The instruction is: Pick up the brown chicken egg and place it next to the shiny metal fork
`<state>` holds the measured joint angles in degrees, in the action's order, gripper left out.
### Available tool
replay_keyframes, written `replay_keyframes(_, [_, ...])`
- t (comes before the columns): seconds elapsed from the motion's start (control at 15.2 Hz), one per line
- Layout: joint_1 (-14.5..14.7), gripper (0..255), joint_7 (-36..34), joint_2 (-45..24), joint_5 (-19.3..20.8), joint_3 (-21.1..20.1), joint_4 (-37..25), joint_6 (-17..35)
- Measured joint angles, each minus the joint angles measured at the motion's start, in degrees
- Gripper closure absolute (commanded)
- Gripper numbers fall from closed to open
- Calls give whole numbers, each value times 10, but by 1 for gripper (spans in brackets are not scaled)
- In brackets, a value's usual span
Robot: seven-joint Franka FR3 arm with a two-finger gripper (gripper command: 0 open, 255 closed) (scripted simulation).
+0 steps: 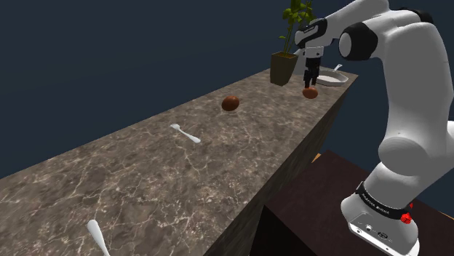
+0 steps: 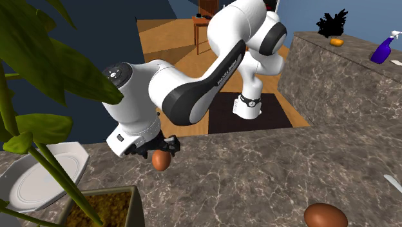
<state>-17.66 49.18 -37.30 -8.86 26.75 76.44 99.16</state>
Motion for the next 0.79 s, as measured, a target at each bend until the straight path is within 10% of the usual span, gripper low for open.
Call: replay_keyframes(0.79, [0, 0, 6, -12, -5, -3, 40, 49])
